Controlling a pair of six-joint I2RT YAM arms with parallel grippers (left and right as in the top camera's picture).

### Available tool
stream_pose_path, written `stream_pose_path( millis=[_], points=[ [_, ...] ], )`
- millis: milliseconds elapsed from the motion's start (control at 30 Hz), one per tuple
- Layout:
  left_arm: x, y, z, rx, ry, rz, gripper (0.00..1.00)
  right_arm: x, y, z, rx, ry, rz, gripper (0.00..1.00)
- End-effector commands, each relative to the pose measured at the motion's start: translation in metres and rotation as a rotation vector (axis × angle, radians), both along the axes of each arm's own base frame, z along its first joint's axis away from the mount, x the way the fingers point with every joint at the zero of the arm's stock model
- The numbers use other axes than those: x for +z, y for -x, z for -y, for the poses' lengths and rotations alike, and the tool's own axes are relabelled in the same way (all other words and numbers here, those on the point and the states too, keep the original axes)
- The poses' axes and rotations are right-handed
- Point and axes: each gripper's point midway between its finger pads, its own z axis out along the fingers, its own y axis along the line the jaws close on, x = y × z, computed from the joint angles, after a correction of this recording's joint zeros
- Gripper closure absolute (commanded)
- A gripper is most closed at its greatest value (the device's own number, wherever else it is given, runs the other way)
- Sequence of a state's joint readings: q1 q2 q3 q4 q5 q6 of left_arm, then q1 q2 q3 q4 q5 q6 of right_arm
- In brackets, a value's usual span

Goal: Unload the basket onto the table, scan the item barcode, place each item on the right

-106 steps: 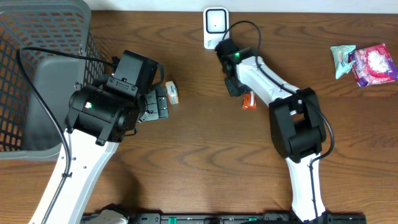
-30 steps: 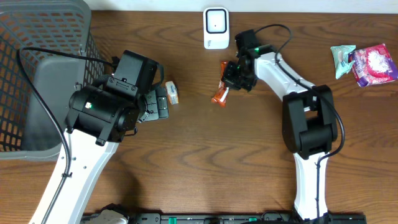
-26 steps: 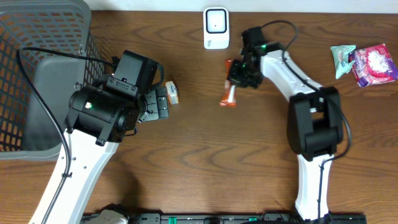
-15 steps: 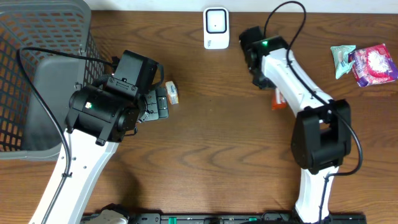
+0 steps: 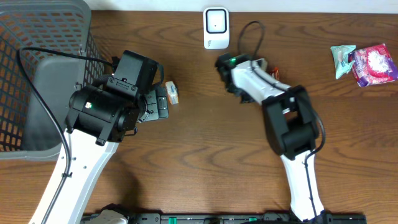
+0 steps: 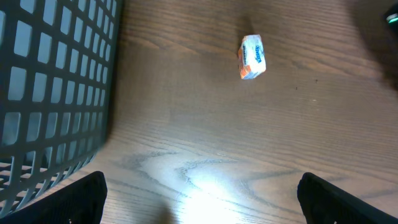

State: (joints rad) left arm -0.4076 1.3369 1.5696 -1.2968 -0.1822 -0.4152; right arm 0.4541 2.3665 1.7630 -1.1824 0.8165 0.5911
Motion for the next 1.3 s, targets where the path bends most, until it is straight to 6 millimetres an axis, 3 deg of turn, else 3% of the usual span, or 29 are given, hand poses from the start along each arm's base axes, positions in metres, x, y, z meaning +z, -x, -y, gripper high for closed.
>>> stream_pose_path(
  millis=[0, 67, 133, 200, 333, 467, 567, 633, 733, 833, 1033, 1167, 1267],
  points=[
    [0.003, 0.000, -0.001, 0.006, 0.002, 0.007, 0.02, 0.008, -0.001, -0.058, 0.110, -0.126, -0.018, 0.39],
    [0.003, 0.000, -0.001, 0.006, 0.002, 0.008, 0.02, 0.016, -0.003, -0.080, 0.152, -0.192, -0.038, 0.28],
    [0.003, 0.000, -0.001, 0.006, 0.002, 0.007, 0.02, 0.035, -0.010, -0.088, 0.154, -0.223, -0.020, 0.20],
    [0.003, 0.000, -0.001, 0.006, 0.002, 0.008, 0.02, 0.059, -0.020, -0.089, 0.144, -0.258, 0.006, 0.17],
    [0.003, 0.000, -0.001, 0.006, 0.002, 0.007, 0.02, 0.097, -0.041, -0.078, 0.173, -0.398, -0.019, 0.15],
    [0.003, 0.000, -0.001, 0.006, 0.002, 0.007, 0.02, 0.112, -0.053, -0.042, 0.179, -0.605, -0.091, 0.15],
    [0.003, 0.000, -0.001, 0.006, 0.002, 0.007, 0.02, 0.105, -0.040, -0.024, 0.299, -0.898, -0.256, 0.14],
    [0.003, 0.000, -0.001, 0.006, 0.002, 0.007, 0.02, 0.103, -0.034, -0.009, 0.332, -0.991, -0.297, 0.13],
    [0.003, 0.000, -0.001, 0.006, 0.002, 0.008, 0.02, 0.094, -0.033, 0.027, 0.264, -1.077, -0.281, 0.14],
    [0.003, 0.000, -0.001, 0.005, 0.003, 0.008, 0.02, 0.087, -0.032, 0.043, 0.211, -1.195, -0.247, 0.12],
    [0.003, 0.000, -0.001, 0.006, 0.002, 0.008, 0.02, 0.059, -0.018, 0.042, 0.211, -1.367, -0.272, 0.17],
    [0.003, 0.000, -0.001, 0.006, 0.002, 0.008, 0.02, 0.031, -0.009, 0.032, 0.201, -1.374, -0.308, 0.35],
    [0.003, 0.000, -0.001, 0.006, 0.002, 0.007, 0.02, 0.016, -0.006, 0.021, 0.189, -1.373, -0.319, 0.38]
  ],
)
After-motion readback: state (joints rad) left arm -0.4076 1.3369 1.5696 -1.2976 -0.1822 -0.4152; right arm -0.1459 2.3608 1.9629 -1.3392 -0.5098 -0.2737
